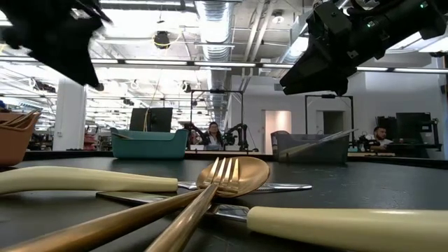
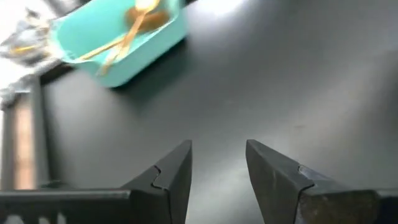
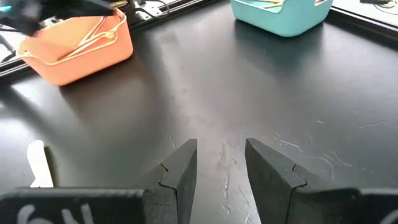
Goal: Sort silverware by color (type)
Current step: Adjust the orange bin on the table
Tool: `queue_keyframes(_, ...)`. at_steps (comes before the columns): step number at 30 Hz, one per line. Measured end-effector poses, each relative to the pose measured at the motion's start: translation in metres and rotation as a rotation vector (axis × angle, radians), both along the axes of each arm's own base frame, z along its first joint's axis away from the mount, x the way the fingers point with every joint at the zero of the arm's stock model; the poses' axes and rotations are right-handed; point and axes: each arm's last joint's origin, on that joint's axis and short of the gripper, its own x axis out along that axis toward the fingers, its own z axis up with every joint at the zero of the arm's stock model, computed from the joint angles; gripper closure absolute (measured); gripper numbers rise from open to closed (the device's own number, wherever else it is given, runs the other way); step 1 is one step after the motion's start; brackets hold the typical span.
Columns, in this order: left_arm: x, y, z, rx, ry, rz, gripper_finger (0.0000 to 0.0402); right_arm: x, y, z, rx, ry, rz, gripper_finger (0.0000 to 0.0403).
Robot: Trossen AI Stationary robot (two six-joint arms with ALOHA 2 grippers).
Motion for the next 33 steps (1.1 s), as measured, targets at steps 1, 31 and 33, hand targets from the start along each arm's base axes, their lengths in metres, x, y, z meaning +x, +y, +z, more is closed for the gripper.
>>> queue_keyframes(1, 0.004, 0.008, 0.000, 0.000, 0.058, 0.019, 0.0264, 0.000, 0.000, 0.000, 0.000, -0.001, 0.000, 0.0248)
queue_keyframes(31, 0.017, 0.117, -0.041, -0.599, 0.828, -0.110, 0.0385, -0.003, 0.003, -0.004, -0.022, 0.050, 0.012, 0.0248)
queue_keyframes(33, 0.017, 0.112, -0.041, -0.615, 0.823, -0.106, 0.0391, -0.003, 0.002, -0.004, -0.022, 0.052, 0.008, 0.0248)
